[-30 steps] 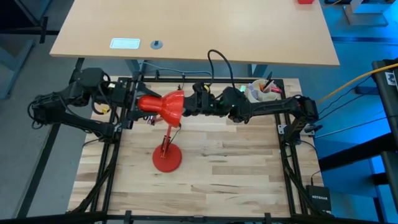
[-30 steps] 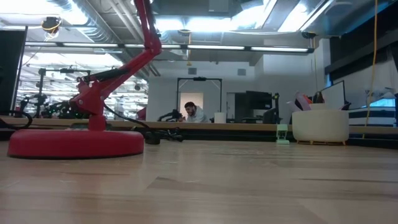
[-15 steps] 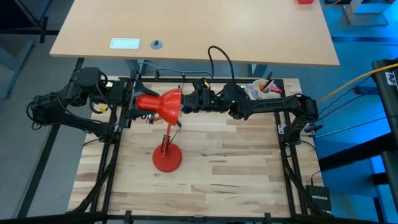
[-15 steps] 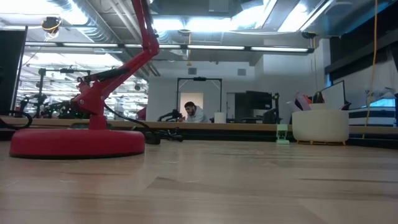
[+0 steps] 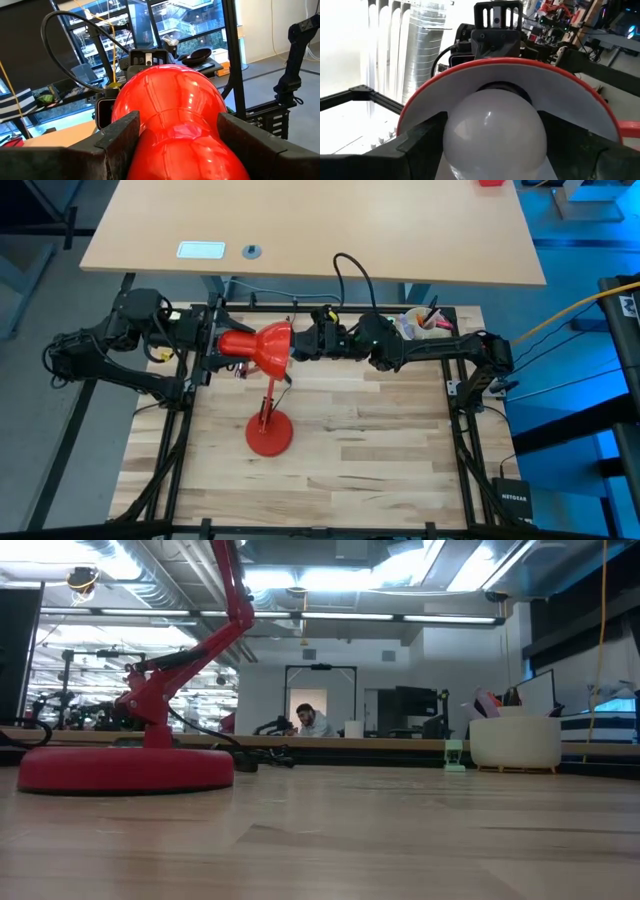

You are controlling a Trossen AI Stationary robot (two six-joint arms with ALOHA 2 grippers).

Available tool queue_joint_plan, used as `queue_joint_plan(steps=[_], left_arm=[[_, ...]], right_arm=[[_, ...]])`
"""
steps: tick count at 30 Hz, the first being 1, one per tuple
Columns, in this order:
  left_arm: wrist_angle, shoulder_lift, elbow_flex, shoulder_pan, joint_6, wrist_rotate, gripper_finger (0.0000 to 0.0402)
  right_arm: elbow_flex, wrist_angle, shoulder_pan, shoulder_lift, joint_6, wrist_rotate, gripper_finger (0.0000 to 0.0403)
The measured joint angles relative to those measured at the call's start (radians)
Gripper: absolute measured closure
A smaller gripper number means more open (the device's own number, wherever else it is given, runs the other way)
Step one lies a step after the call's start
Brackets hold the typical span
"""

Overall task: Screw lightbulb
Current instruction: Insert the white lightbulb into the red desk lamp

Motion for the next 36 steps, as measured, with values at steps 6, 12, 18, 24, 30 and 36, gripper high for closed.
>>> queue_joint_plan(steps=[6,12,18,24,30,36], left_arm=[[0.002,0.000,0.001,0.000,-0.005,0.000,0.0149],[0.003,0.000,0.001,0.000,-0.006,0.000,0.0149],[0.004,0.000,0.001,0.000,-0.017,-0.001,0.0149],[0.004,0.000,0.001,0.000,-0.030,-0.002,0.0149],[0.004,0.000,0.001,0.000,-0.046,-0.002,0.0149],[0.004,0.000,0.001,0.000,-0.057,-0.006,0.0149]], right_arm=[[0.000,0.008,0.000,0.000,0.000,0.002,0.0100],[0.000,-0.003,0.000,0.000,0.000,0.002,0.0100],[0.000,-0.009,0.000,0.000,0.001,0.003,0.0100],[0.000,-0.018,0.000,0.000,0.001,0.003,0.0100],[0.000,-0.019,0.000,0.000,0.001,0.004,0.0100],[-0.001,-0.021,0.000,0.001,0.001,0.004,0.0100]])
